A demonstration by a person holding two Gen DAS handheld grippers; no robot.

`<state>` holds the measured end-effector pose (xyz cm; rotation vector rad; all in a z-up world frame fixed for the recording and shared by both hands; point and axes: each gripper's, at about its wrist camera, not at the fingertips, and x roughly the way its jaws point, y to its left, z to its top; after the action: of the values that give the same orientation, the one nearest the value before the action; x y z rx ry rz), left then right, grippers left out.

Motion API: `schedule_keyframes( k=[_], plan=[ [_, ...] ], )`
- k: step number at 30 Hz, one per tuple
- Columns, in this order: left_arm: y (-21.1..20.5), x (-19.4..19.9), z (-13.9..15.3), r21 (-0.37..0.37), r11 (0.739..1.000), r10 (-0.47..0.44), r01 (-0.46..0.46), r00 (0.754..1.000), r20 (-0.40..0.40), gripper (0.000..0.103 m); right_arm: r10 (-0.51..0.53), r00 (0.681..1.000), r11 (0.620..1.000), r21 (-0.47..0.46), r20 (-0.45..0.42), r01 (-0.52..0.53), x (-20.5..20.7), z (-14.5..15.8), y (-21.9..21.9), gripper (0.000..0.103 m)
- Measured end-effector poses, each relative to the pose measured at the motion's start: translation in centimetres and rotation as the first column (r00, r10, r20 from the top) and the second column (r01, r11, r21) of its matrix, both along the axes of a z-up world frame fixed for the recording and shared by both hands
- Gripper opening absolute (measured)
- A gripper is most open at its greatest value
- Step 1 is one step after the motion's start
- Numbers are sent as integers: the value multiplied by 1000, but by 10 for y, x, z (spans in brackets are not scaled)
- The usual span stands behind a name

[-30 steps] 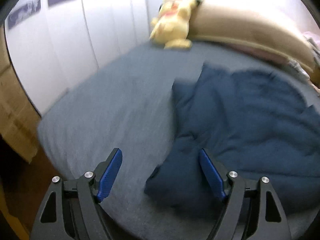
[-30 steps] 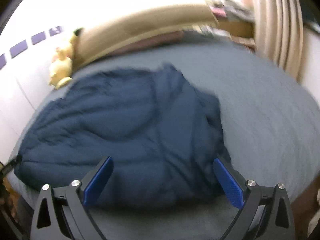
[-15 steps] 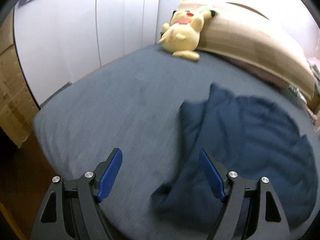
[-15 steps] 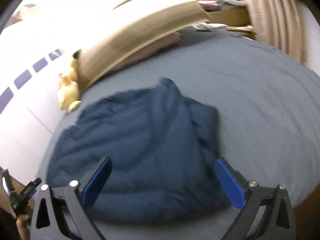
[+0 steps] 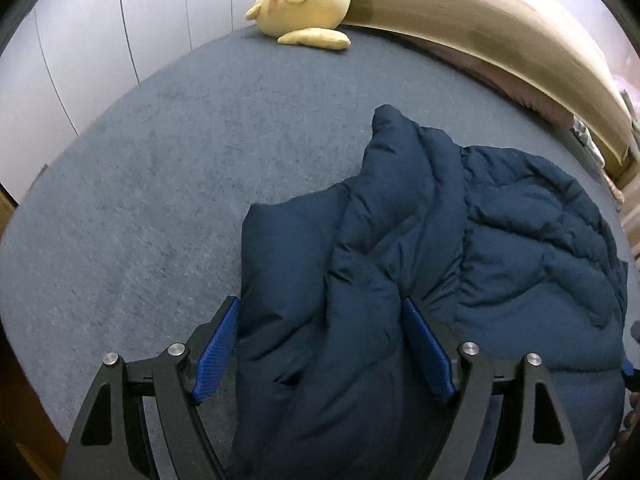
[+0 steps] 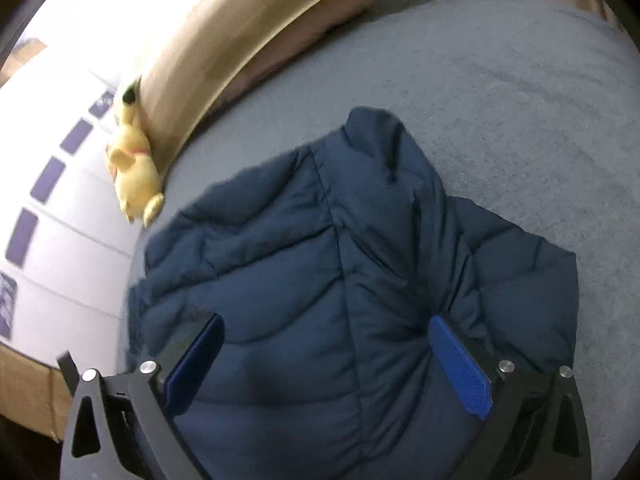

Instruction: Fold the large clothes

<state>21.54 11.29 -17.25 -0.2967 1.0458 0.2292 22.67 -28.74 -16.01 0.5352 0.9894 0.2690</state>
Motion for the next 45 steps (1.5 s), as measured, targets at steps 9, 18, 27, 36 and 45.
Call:
schedule_keyframes(
  k=[9,18,27,36,45],
  plan=[
    [-5,27,50,121,993,-1,-11,995,96,81,-41,995,999,24,92,39,31,46,3,103],
    [10,24,42,108,990,81,-85,996,43,81,-73,992,997,-17,108,75,27,51,-4,103],
    [-41,-94,124,100,994,-73,46,956,283,82,70,929,969,-245,362,23,-127,138,42,103],
    [-72,-171,153,97,988,-144,118,933,331,88,98,897,967,-253,431,16,-254,143,64,103],
    [-89,-221,159,150,980,-174,127,918,357,88,18,901,960,-258,432,105,-318,120,64,103]
  ],
)
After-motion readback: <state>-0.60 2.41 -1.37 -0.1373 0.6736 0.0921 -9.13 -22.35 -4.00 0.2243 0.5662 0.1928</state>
